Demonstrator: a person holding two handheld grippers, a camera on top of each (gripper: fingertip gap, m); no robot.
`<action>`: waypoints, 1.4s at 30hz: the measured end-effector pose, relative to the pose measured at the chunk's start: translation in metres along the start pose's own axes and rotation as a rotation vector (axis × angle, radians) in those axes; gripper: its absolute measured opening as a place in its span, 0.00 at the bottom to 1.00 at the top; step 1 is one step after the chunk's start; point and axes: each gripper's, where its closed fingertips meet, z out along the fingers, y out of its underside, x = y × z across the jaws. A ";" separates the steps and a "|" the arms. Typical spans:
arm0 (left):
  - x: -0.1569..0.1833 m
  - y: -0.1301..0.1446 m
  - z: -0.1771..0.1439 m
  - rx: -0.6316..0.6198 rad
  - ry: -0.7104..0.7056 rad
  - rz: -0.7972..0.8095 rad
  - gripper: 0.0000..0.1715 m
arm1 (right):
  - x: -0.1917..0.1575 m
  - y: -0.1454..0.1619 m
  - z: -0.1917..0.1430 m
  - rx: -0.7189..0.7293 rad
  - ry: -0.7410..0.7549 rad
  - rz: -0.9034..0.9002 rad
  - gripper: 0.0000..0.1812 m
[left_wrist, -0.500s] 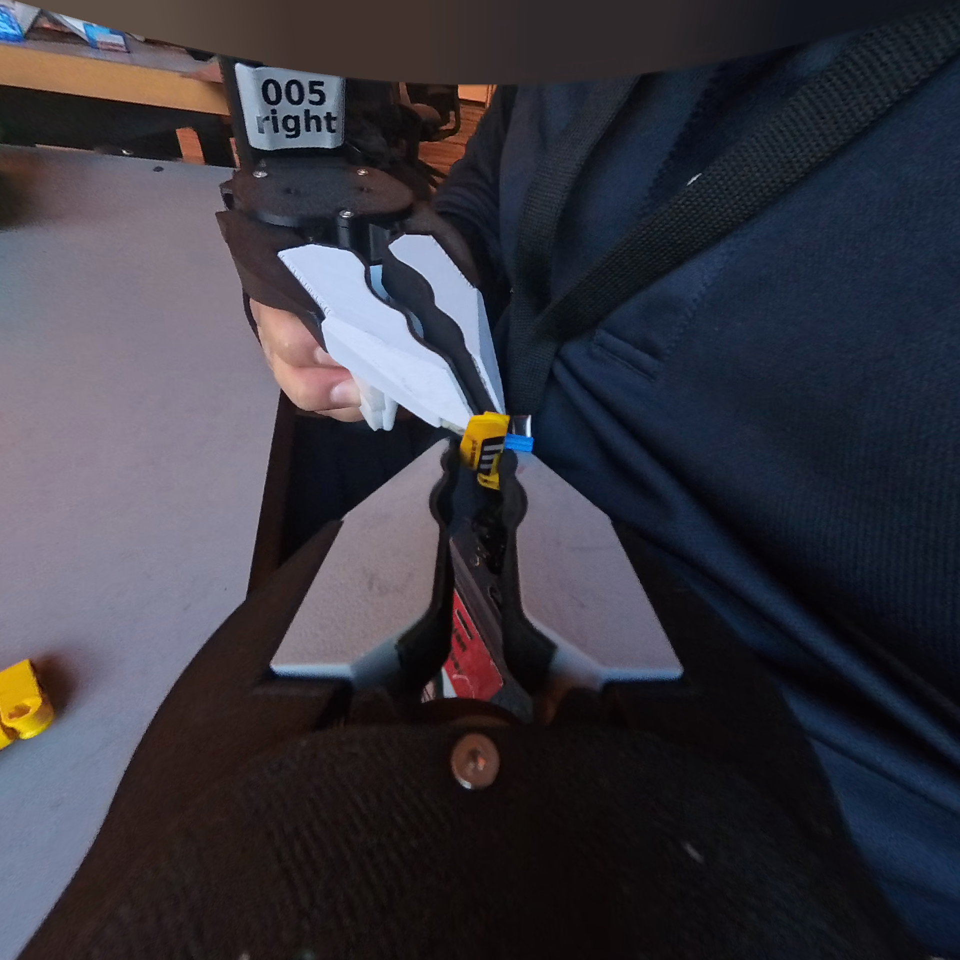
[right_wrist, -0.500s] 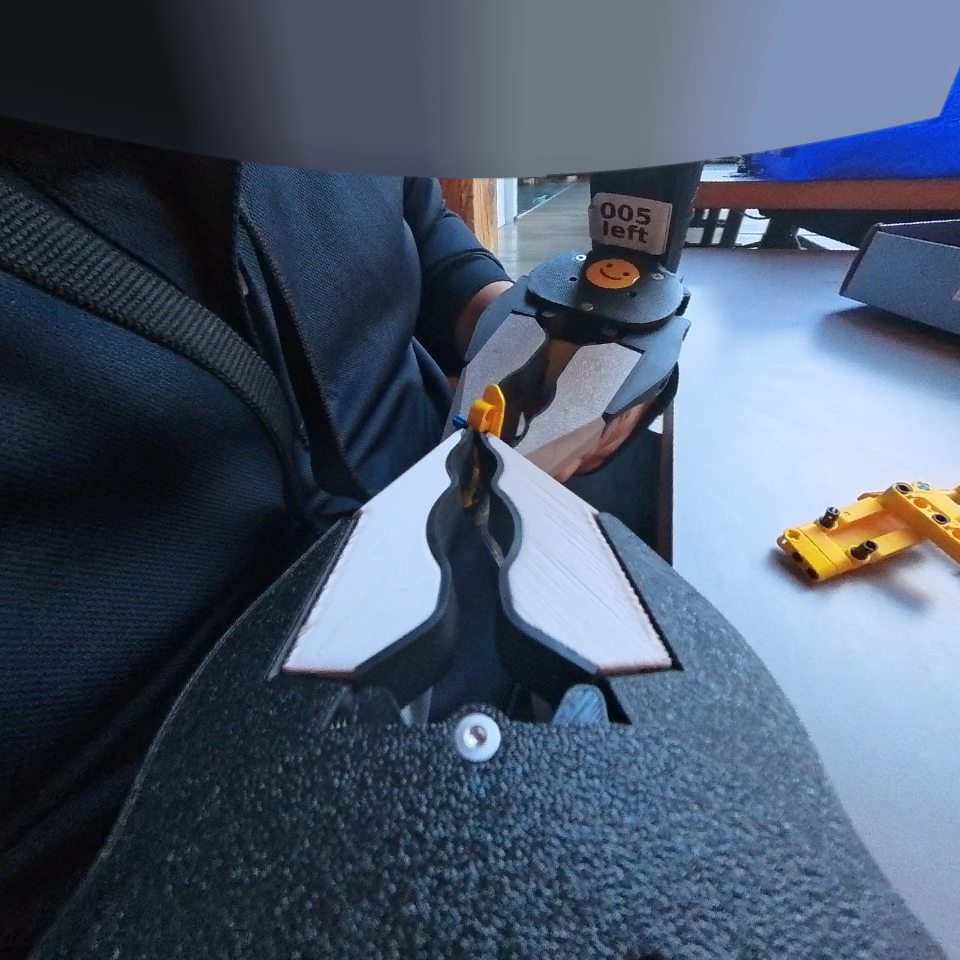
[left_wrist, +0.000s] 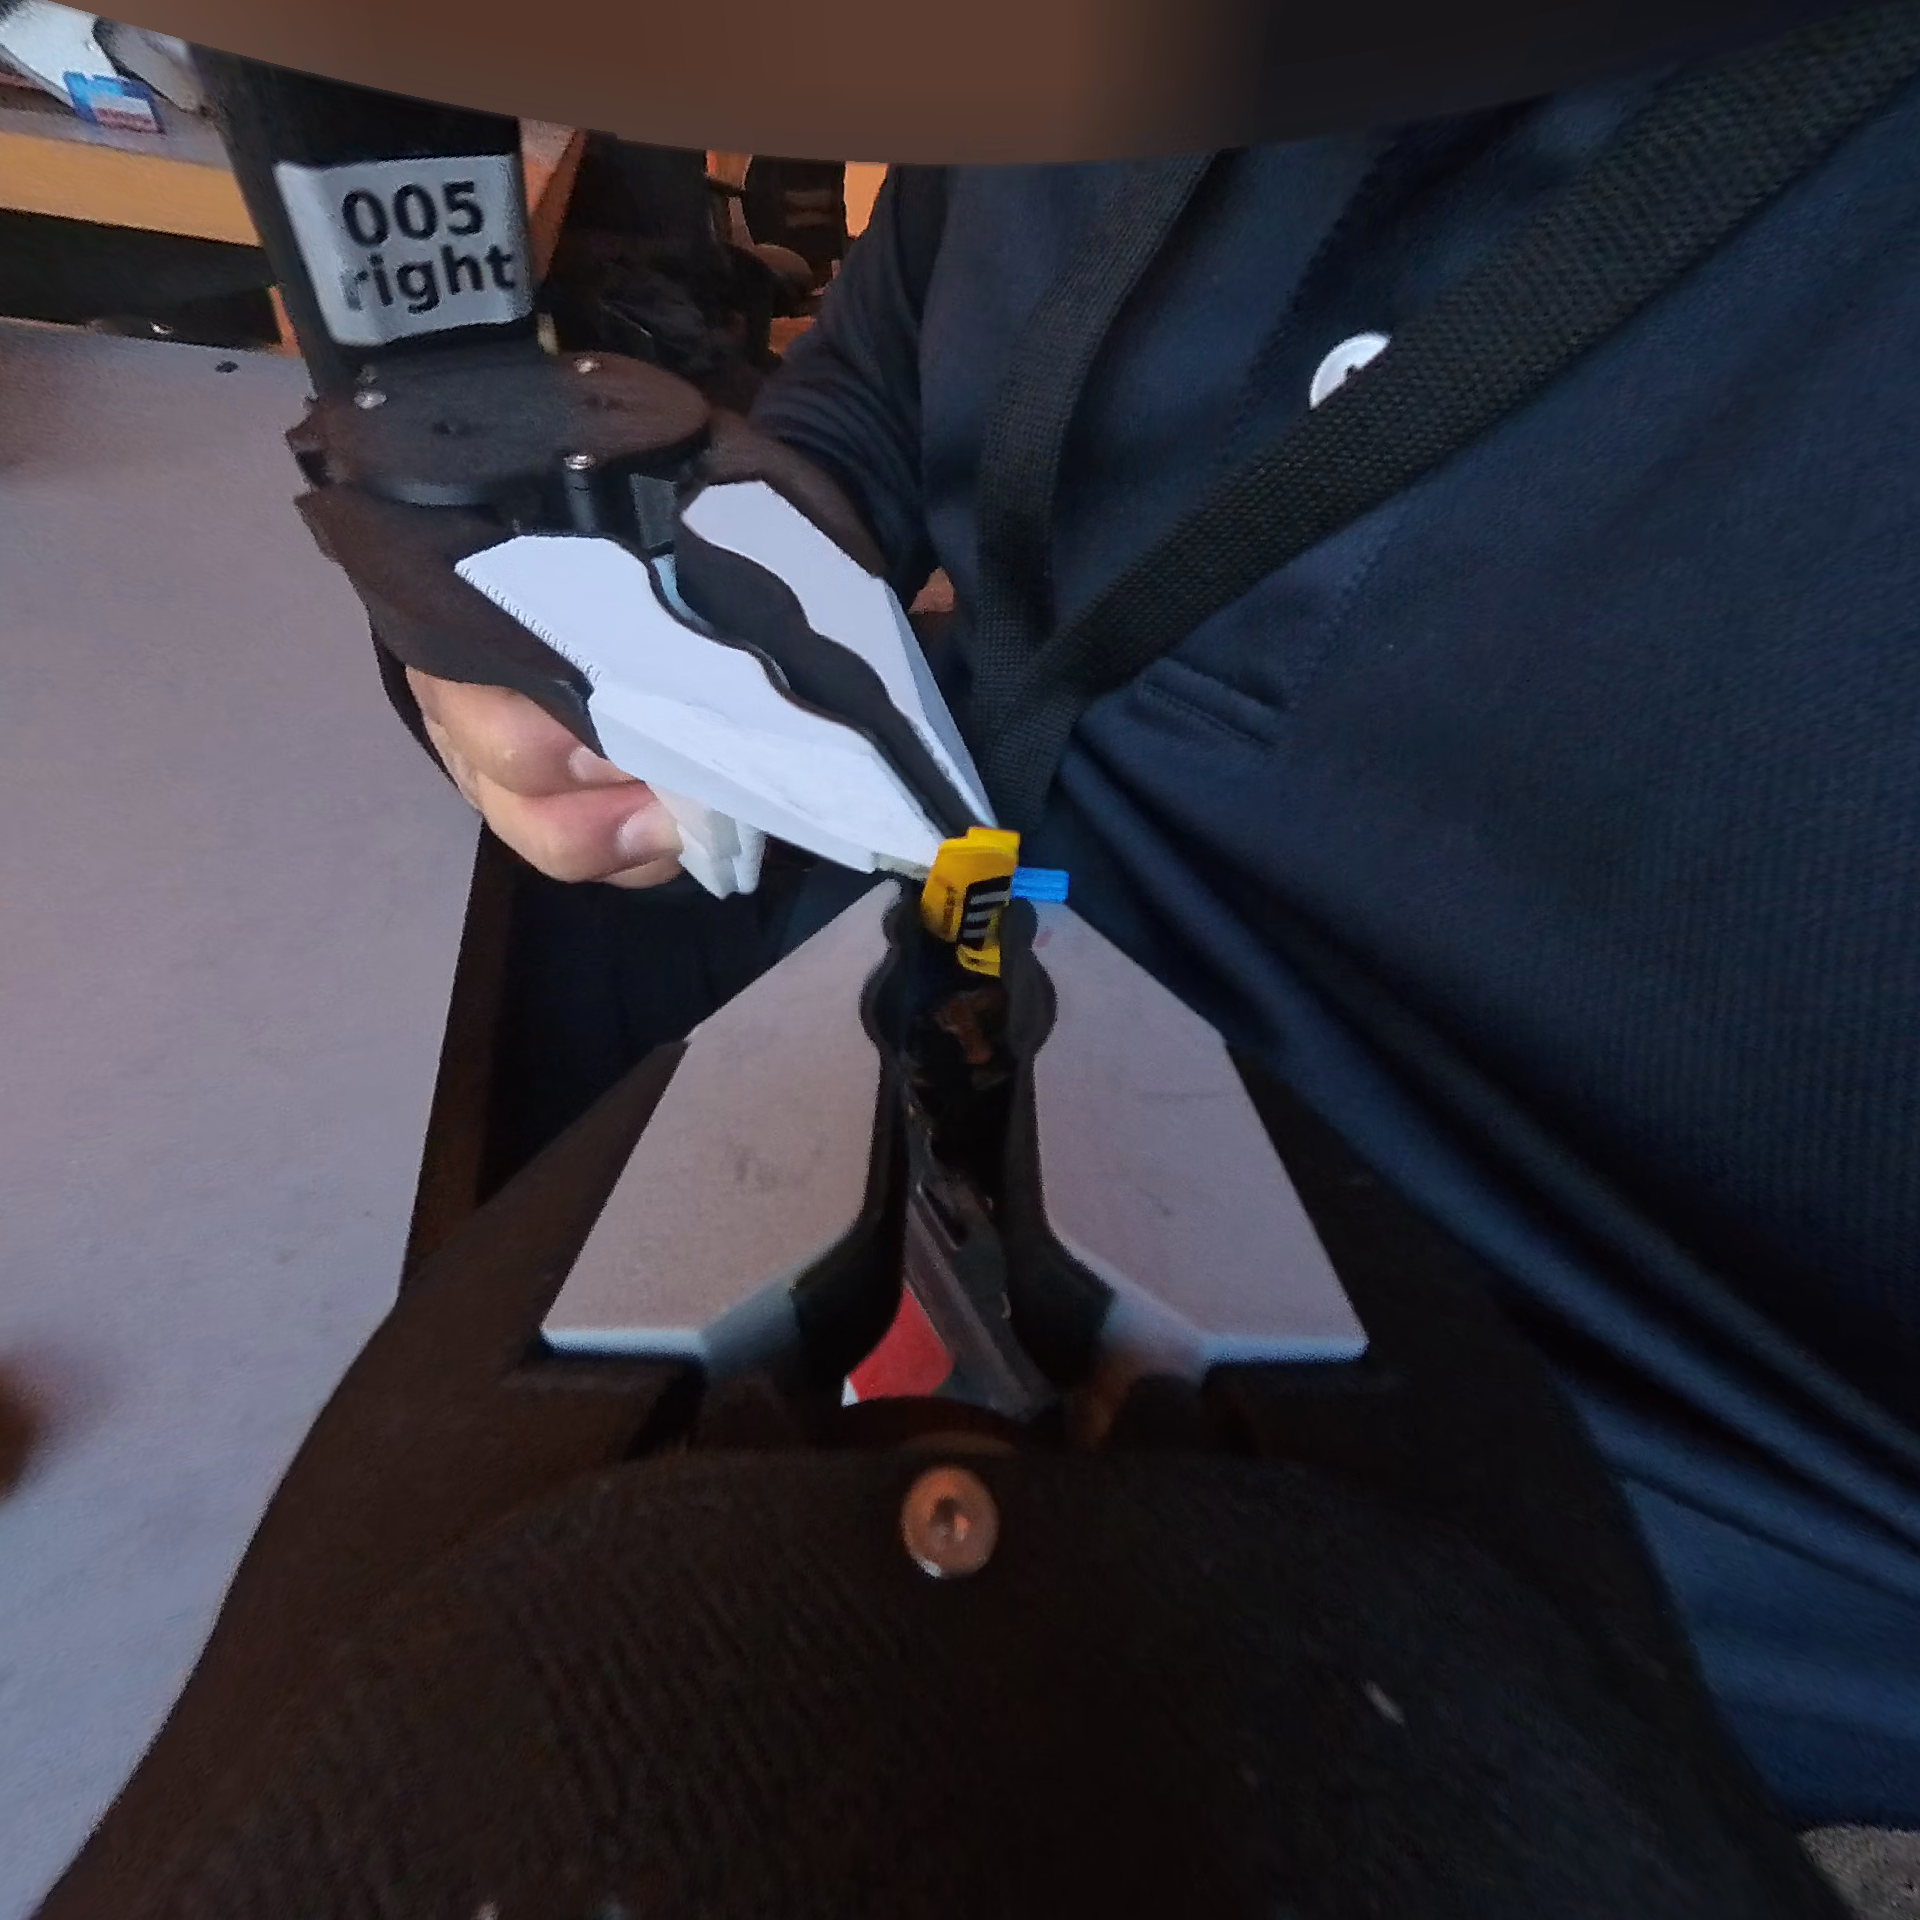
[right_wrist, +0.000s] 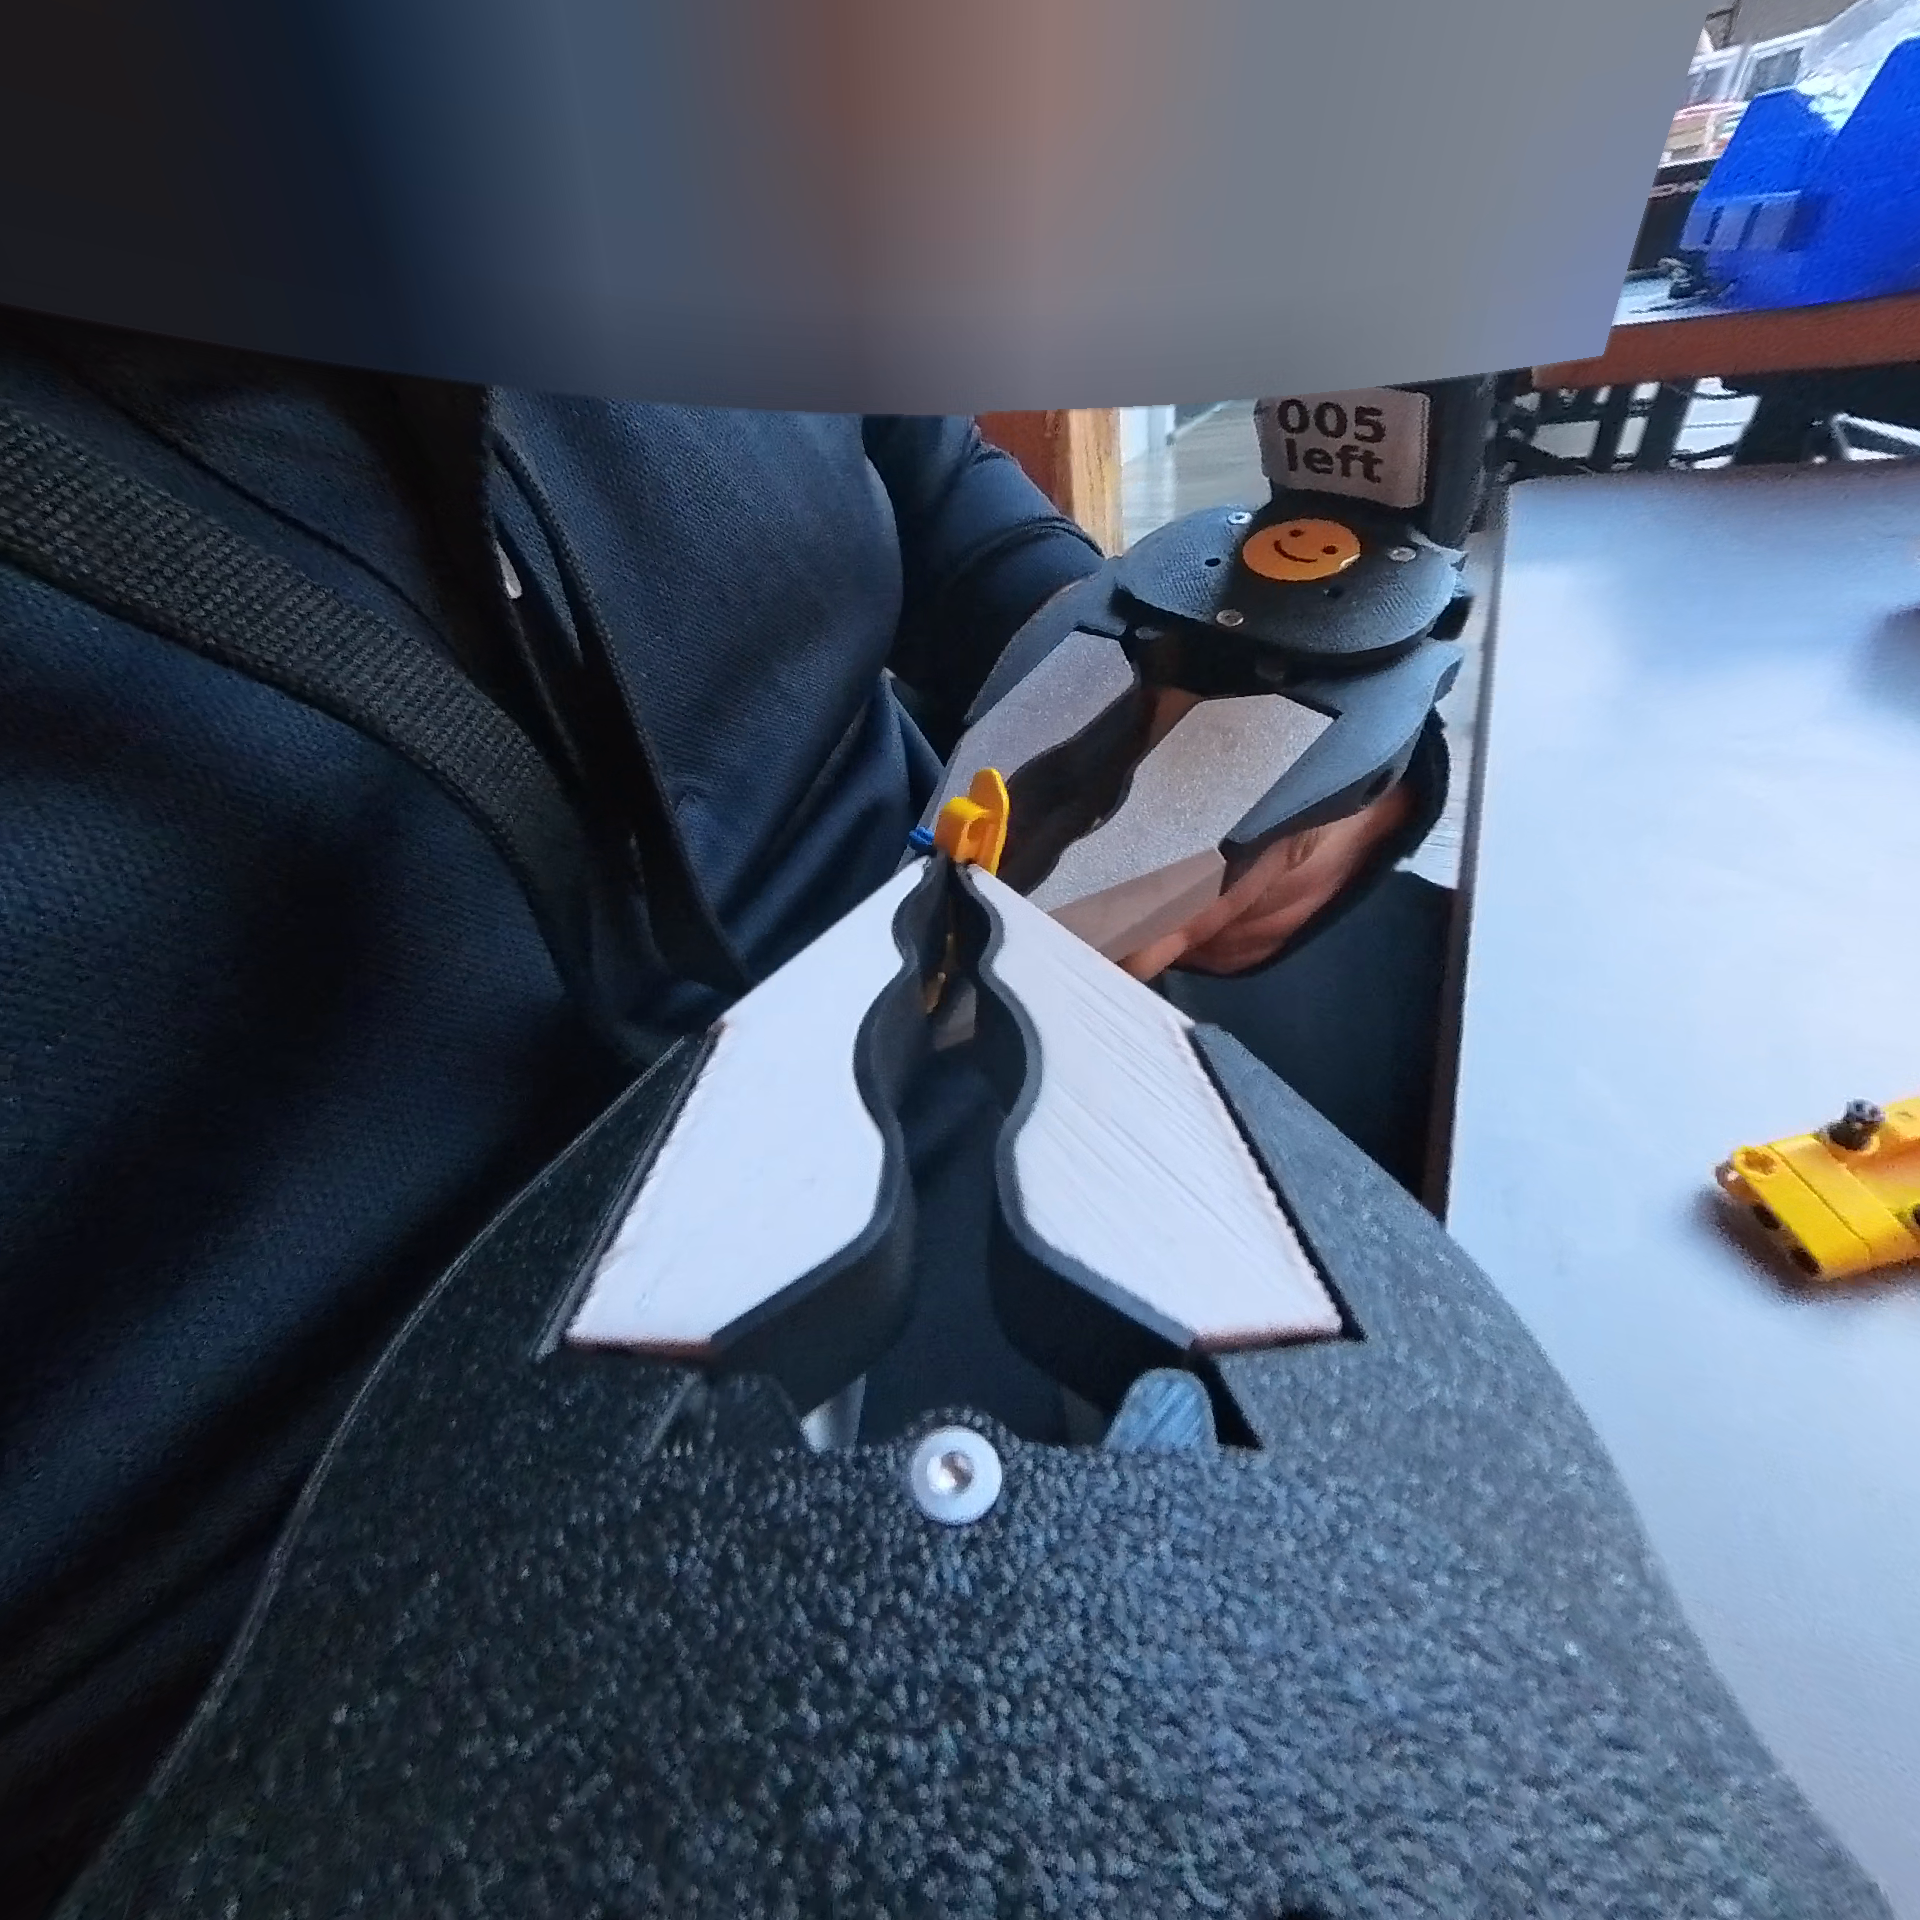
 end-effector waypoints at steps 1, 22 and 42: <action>0.001 -0.002 -0.001 0.015 0.007 -0.010 0.07 | 0.000 -0.002 0.000 0.010 -0.011 0.024 0.00; -0.040 0.023 -0.005 -0.146 -0.289 -0.167 0.07 | 0.029 0.014 -0.016 0.001 0.277 0.195 0.02; -0.040 0.024 -0.009 -0.184 -0.257 -0.204 0.07 | 0.032 0.014 -0.013 -0.062 0.203 0.190 0.02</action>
